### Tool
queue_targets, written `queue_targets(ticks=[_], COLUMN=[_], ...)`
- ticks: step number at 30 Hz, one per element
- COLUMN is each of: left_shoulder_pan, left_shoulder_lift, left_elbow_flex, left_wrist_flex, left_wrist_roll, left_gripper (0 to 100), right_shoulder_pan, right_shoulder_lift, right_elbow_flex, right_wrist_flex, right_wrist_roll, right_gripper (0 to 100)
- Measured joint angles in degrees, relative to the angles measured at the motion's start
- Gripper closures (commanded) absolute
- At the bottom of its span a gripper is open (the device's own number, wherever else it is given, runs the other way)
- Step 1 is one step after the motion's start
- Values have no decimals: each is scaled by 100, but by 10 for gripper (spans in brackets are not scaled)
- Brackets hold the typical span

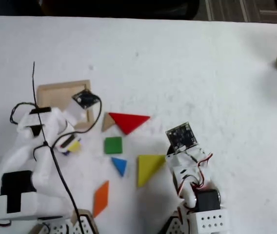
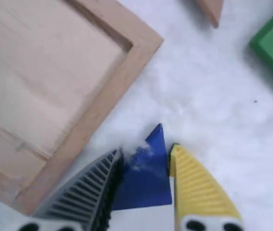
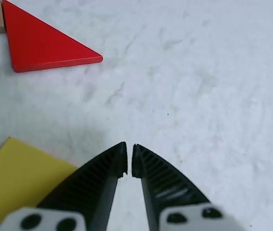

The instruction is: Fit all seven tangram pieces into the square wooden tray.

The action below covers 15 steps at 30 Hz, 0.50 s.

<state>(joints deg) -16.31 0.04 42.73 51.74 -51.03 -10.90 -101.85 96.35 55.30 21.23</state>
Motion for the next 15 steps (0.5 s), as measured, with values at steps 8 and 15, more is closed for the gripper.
queue_targets(ticks=[8,15], left_shoulder_pan=[-835,-1248], left_shoulder_lift=[44,79], left_elbow_flex=[-396,-1152], left_wrist_flex=[440,1802], left_wrist_roll=[18,756], left_gripper=[871,871], right_shoulder_pan=[0,0], right_shoulder_lift=[0,0], right_elbow_flex=[0,0], right_wrist_flex=[0,0], right_wrist_roll=[0,0], right_gripper=[971,971])
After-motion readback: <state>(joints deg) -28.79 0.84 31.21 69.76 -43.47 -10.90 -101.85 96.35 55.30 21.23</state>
